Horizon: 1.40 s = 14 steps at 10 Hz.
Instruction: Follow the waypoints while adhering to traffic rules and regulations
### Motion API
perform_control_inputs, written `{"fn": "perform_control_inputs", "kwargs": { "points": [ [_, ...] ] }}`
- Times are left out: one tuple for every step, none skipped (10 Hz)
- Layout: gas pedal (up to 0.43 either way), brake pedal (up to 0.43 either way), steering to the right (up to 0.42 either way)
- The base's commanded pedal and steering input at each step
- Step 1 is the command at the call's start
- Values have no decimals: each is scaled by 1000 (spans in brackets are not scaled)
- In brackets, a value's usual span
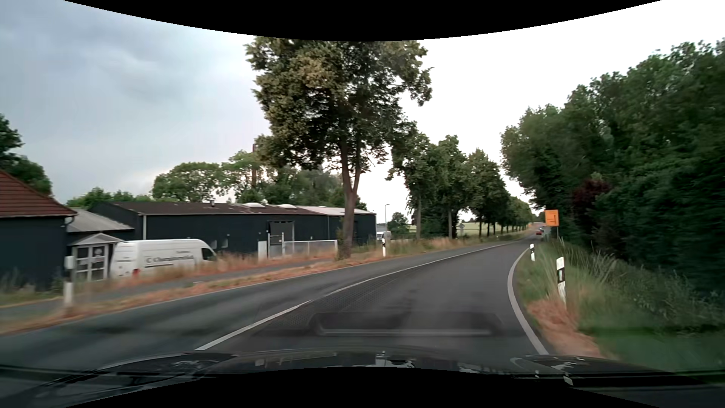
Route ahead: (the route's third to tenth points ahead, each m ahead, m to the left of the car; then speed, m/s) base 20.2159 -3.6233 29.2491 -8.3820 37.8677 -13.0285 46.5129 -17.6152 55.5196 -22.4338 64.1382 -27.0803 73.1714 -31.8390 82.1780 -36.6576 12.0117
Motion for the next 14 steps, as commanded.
{"fn": "perform_control_inputs", "kwargs": {
  "points": [
    [260, 0, 181],
    [268, 0, 173],
    [287, 0, 163],
    [299, 0, 153],
    [311, 0, 143],
    [339, 0, 122],
    [339, 0, 110],
    [358, 0, 101],
    [358, 0, 87],
    [358, 0, 80],
    [358, 0, 66],
    [358, 0, 46],
    [358, 0, 35],
    [358, 0, 28]
  ]
}}
